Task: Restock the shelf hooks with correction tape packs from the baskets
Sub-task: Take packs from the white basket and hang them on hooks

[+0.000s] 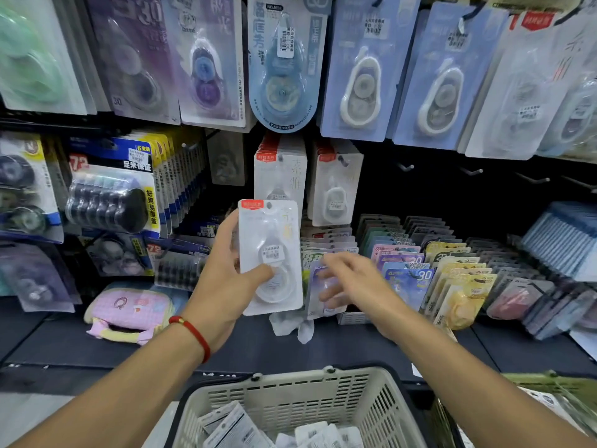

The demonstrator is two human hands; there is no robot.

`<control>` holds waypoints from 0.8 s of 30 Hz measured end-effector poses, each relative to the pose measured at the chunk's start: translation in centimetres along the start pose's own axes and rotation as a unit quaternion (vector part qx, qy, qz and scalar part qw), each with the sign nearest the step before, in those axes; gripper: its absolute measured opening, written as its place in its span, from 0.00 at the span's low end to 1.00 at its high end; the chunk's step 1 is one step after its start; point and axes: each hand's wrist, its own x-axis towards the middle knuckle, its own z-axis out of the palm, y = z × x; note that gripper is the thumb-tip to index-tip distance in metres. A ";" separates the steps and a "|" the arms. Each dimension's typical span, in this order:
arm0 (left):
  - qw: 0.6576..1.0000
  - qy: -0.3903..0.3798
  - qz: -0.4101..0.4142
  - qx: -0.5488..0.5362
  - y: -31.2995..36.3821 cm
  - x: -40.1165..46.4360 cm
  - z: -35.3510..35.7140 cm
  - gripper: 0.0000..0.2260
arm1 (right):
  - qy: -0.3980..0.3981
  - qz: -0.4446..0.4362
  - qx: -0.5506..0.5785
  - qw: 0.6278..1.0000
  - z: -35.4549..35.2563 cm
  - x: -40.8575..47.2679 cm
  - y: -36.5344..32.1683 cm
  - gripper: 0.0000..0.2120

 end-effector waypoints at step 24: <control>0.975 -0.201 -0.031 -0.088 2.5 -1.9 3.2 0.36 | 0.131 -0.182 0.141 0.964 -2.0 0.0 -2.8 0.15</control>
